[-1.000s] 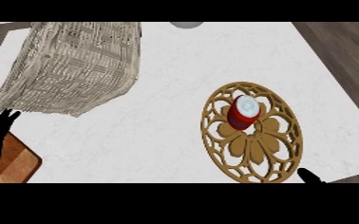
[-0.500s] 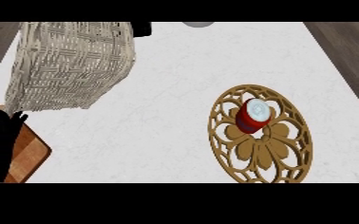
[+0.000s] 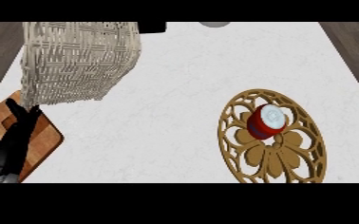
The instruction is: Pick the can from the placemat and place it in the basket
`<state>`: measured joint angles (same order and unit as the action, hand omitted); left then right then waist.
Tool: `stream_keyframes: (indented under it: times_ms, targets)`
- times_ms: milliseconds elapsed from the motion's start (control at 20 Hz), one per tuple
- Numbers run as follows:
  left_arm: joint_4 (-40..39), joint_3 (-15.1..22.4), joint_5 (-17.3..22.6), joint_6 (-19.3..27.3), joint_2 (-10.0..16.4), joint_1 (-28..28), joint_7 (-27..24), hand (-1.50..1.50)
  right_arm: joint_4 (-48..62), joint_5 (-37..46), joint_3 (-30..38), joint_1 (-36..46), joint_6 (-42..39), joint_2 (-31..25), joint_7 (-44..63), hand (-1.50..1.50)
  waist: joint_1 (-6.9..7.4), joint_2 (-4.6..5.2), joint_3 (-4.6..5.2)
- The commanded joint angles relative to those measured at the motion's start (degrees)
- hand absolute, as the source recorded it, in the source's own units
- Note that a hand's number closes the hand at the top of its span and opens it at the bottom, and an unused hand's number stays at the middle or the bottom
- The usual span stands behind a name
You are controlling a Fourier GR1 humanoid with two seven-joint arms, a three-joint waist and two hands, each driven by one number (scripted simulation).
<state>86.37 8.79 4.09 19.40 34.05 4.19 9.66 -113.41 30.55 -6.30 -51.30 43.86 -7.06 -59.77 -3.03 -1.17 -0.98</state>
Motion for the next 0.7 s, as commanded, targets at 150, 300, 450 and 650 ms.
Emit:
stream_keyframes:
  times_ms: [150, 300, 450, 650]
  targets:
    - [-7.3, 4.2, -1.9, -3.8, -2.8, -3.5, 1.7, 0.0, 4.8, -2.9, 0.8, 5.4, 3.0, 0.9, -5.8, -1.5, 1.41, 1.18, 0.96]
    - [-5.0, 4.6, -1.6, -3.9, -3.7, -1.9, 2.3, 0.0, 3.9, -0.2, -0.4, 6.6, 4.9, 2.6, -4.6, -1.5, 2.03, 1.18, 0.98]
    - [-6.3, 5.2, -4.0, -3.3, -4.1, -6.2, 4.8, 0.0, 5.5, -0.5, 0.7, 7.9, 5.3, 1.9, -4.8, -1.5, 1.6, 1.23, 0.97]
    - [-5.6, 4.2, -3.8, -4.4, -4.8, -4.5, 4.0, 0.0, 7.8, -3.1, 1.8, 10.2, 5.9, 1.7, -6.0, -1.5, 2.4, 1.08, 0.96]
